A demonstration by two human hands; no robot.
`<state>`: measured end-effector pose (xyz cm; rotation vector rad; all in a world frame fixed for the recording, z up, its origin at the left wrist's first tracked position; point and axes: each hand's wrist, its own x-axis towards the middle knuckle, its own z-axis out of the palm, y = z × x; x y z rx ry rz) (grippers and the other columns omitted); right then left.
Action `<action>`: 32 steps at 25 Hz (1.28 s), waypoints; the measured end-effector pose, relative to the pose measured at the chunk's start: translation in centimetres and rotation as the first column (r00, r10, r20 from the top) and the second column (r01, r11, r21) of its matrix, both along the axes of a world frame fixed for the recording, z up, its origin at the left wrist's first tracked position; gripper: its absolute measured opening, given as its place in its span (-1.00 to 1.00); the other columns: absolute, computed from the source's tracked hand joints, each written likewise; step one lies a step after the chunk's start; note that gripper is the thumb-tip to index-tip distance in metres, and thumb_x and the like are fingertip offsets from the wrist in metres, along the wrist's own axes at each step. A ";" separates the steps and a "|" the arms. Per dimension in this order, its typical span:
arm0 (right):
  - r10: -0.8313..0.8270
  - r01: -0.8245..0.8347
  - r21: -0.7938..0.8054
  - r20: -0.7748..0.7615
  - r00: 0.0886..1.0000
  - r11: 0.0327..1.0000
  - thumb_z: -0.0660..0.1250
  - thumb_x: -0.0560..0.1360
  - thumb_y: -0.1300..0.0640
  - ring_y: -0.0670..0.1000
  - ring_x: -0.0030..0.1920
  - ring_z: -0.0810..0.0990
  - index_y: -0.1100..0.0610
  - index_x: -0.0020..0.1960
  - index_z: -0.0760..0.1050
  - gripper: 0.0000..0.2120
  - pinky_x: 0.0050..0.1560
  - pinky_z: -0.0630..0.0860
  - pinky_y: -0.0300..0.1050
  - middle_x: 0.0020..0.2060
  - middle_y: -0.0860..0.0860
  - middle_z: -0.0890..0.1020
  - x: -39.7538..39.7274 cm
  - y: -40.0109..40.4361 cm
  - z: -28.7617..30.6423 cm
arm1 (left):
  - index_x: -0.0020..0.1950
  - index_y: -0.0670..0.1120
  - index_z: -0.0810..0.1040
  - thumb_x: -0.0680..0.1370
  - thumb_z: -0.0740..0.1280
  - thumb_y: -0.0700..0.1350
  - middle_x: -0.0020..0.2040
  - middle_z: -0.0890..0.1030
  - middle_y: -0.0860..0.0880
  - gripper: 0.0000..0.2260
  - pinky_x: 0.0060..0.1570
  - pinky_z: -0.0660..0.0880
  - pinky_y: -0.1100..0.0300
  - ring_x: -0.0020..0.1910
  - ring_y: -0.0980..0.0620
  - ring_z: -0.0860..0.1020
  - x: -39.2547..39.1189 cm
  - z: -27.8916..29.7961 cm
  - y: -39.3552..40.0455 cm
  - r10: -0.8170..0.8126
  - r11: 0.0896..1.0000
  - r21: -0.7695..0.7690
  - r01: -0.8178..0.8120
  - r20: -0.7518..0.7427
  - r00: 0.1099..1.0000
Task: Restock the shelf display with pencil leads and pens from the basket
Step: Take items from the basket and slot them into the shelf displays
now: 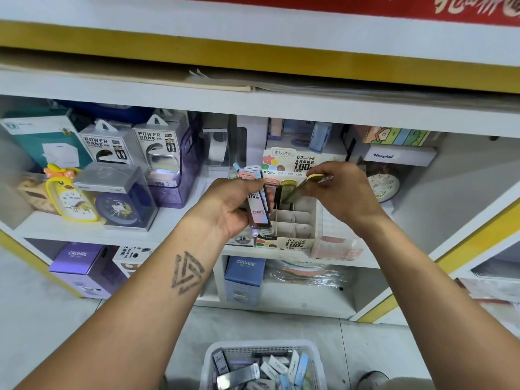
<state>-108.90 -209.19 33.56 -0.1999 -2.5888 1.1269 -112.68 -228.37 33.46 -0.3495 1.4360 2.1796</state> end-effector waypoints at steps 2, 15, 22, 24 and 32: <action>0.027 -0.026 0.018 -0.021 0.999 0.999 0.40 0.52 0.27 0.06 -0.13 0.72 0.12 -0.10 0.64 -0.91 0.03 0.63 0.05 -0.19 0.04 0.72 -0.2 -0.2 -0.3 | -0.01 -0.26 0.55 0.57 0.31 -0.34 -0.31 0.64 -0.20 -0.95 -0.34 0.62 0.09 -0.35 -0.08 0.60 0.0 -0.1 -0.1 0.002 1.000 -0.005 -0.002 0.004 1.000; 0.044 -0.008 0.341 -0.095 0.994 0.940 0.23 0.56 0.35 0.16 -0.10 0.69 0.22 0.11 0.63 -0.76 0.01 0.61 -0.04 -0.08 0.19 0.71 -0.3 -2.0 -1.7 | -0.11 -0.25 0.59 0.52 0.39 -0.33 -0.32 0.63 -0.17 -0.98 -0.36 0.63 0.09 -0.34 -0.06 0.59 0.3 -0.6 -0.1 -0.053 0.999 -0.013 0.053 0.019 0.998; 0.386 -0.265 -0.463 0.190 0.903 0.846 0.59 0.36 0.02 -0.11 -0.24 0.62 -0.04 0.34 0.50 -0.42 -0.28 0.51 -0.20 0.00 -0.03 0.66 0.5 -3.6 0.0 | 0.05 -0.29 0.62 0.49 0.43 -0.30 -0.09 0.70 -0.24 -0.85 -0.28 0.66 -0.04 -0.23 -0.16 0.68 0.9 0.0 0.2 -0.074 0.997 -0.004 0.074 -0.004 0.997; 0.450 -0.321 -0.475 0.185 0.874 0.820 0.62 0.30 0.09 -0.15 -0.27 0.60 -0.03 0.45 0.40 -0.23 -0.24 0.50 -0.25 -0.02 -0.06 0.62 0.7 -3.9 -0.4 | 0.14 -0.31 0.61 0.49 0.44 -0.26 0.04 0.68 -0.27 -0.75 -0.23 0.65 -0.15 -0.13 -0.23 0.69 1.1 0.2 0.2 -0.117 0.993 0.008 0.117 0.003 0.993; 0.176 -0.086 -0.556 0.111 0.978 0.827 0.58 0.37 0.28 -0.01 -0.24 0.66 0.06 0.26 0.51 -0.48 -0.40 0.52 -0.23 -0.07 0.09 0.65 -0.1 -3.4 -0.1 | 0.14 -0.28 0.58 0.57 0.34 -0.31 -0.06 0.68 -0.25 -0.84 -0.19 0.65 -0.14 -0.20 -0.16 0.67 0.7 0.4 -0.3 -0.100 0.994 -0.043 0.099 -0.021 0.995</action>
